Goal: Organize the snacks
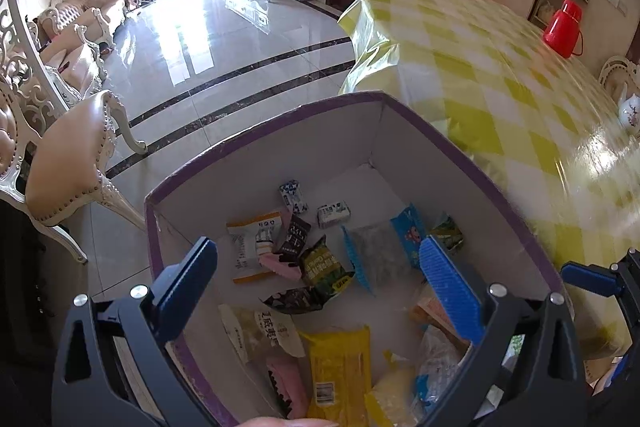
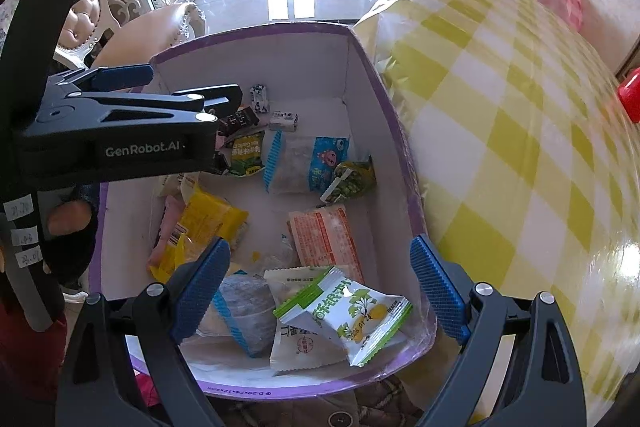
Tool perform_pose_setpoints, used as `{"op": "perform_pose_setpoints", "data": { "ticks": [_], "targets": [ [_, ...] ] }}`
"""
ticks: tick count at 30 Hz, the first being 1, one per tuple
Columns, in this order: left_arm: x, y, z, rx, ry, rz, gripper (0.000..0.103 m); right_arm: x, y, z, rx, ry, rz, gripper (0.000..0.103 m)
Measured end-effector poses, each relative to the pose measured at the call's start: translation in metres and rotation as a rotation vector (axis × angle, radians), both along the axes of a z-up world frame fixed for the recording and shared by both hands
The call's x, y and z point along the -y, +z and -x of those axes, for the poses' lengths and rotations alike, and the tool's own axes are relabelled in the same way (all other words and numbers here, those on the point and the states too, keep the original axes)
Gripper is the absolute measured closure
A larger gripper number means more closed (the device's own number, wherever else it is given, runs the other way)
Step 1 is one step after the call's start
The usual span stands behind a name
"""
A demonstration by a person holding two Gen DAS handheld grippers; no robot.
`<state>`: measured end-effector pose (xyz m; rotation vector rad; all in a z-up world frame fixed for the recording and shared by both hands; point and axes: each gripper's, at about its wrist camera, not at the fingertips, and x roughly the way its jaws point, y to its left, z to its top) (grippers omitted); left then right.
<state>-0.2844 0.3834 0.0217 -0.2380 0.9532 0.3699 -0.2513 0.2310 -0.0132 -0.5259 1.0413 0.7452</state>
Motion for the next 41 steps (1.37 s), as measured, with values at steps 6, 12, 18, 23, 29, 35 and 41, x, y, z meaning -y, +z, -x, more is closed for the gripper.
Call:
{"op": "perform_pose_setpoints", "data": {
  "ticks": [6,12,18,23,29,35,41],
  "targets": [
    [0.0012,-0.001,-0.0003,-0.001,-0.001,-0.001,0.001,0.0,-0.0016,0.0,-0.003,-0.001,0.001,0.015],
    [0.001,-0.0019,0.0,-0.003,-0.001,0.001,0.001,0.0001,-0.0045,-0.0005,-0.003,-0.007,0.008,0.015],
    [0.0008,-0.0035,0.0001,-0.006,0.0,0.0,0.001,-0.0004,-0.0058,0.0001,0.002,-0.005,0.015,0.015],
    [0.0008,-0.0053,-0.0007,-0.011,0.001,-0.002,0.001,-0.0003,-0.0072,0.0002,0.003,-0.004,0.018,0.015],
    [-0.0004,-0.0084,-0.0012,-0.016,-0.003,0.009,0.001,-0.0004,-0.0082,0.0005,0.0,-0.002,0.021,0.015],
    [0.0001,-0.0078,-0.0007,-0.014,0.003,-0.027,0.001,-0.0009,-0.0085,0.001,-0.002,0.001,0.022,0.015],
    [0.0007,-0.007,-0.0017,-0.022,0.004,-0.029,0.001,-0.0008,-0.0086,0.001,-0.002,0.001,0.022,0.015]
  ]
}}
